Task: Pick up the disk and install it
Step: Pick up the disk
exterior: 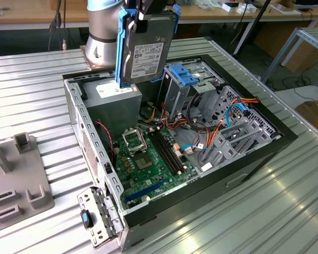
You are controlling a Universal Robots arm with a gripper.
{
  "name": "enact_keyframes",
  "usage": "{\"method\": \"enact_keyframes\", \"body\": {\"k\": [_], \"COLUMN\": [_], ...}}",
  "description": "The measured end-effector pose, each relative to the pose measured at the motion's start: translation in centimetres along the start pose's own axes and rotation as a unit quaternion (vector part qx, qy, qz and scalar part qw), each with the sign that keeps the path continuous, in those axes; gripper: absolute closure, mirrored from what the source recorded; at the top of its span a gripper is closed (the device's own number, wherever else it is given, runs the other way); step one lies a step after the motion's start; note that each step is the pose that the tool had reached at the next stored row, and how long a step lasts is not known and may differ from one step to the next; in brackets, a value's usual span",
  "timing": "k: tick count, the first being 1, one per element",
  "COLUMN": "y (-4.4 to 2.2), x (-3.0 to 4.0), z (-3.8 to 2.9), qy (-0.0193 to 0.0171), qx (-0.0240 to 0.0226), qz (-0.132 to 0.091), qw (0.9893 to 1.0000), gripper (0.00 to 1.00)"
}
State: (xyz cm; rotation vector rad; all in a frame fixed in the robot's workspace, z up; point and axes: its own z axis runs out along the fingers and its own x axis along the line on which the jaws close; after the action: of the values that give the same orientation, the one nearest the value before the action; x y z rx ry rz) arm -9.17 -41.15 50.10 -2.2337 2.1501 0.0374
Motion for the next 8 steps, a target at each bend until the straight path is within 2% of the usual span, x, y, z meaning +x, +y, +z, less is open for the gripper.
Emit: {"method": "enact_keyframes", "body": {"k": [8], "y": [0.04], "x": [1.16], "z": [-0.04], "qy": [0.0000], "qx": [0.0000], "qz": [0.000], "qw": [1.0000], "gripper": [0.64]}}
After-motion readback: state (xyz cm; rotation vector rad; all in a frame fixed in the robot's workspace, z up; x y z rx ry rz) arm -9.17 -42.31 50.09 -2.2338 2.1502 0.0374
